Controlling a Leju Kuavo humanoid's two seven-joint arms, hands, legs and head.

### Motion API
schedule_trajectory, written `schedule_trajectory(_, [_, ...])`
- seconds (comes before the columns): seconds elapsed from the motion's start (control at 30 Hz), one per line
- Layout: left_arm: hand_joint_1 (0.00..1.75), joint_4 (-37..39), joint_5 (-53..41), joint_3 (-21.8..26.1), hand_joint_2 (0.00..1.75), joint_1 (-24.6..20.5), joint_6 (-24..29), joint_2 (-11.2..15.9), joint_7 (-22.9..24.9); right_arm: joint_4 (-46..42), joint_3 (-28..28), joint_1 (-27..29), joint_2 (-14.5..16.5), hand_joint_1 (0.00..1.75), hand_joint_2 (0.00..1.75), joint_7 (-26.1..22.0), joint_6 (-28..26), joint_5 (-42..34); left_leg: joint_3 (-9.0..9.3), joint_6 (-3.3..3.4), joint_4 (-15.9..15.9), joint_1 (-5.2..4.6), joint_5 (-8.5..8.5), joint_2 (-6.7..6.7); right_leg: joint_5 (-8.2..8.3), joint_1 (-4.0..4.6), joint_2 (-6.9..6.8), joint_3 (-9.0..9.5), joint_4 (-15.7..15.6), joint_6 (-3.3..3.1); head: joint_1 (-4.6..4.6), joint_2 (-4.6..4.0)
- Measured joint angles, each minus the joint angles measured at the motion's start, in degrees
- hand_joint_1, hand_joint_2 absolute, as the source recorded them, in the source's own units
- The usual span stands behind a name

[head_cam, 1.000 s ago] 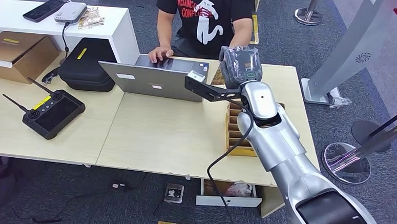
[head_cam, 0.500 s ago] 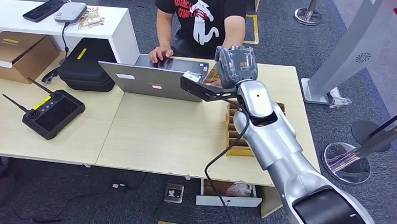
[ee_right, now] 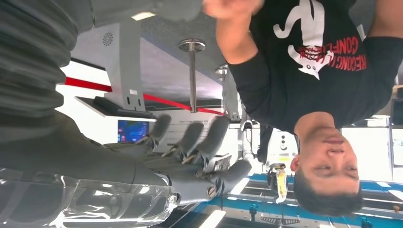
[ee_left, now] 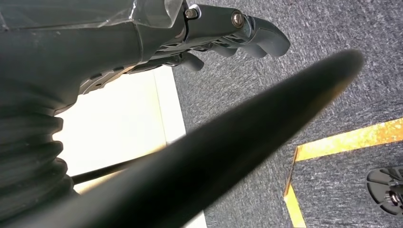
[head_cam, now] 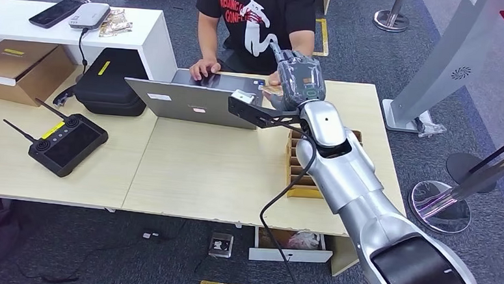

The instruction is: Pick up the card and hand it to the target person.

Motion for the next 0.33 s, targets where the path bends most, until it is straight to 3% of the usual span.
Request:
schedule_trajectory(0.07, [0.00,0.00,0.14,0.01,1.75,0.00,0.03,-0.01,0.17,-0.20,-0.01,0.08,-0.02,0.00,1.75,-1.15,0.16,-1.56,0.00,0.00,0.00,0.00,0.00,0.01,0.00,0.00,0.01,-0.02,0.00,0.00,0.00,0.01])
schedule_trajectory(0.17, [0.00,0.00,0.58,0.07,1.75,0.01,0.05,-0.02,0.55,-3.45,-0.61,1.44,-1.02,0.00,1.75,-5.87,4.83,-9.98,0.00,0.00,0.01,0.00,0.00,0.00,0.00,0.00,0.00,-0.05,-0.01,0.00,-0.01,0.01])
schedule_trajectory(0.33, [0.00,0.00,0.94,0.12,1.75,0.05,0.03,-0.02,0.67,-11.57,-2.37,5.28,-6.25,0.00,1.75,-12.42,14.61,-25.43,-0.01,0.00,0.04,-0.01,0.00,-0.06,0.00,-0.01,-0.06,-0.05,-0.05,0.00,-0.01,0.01])
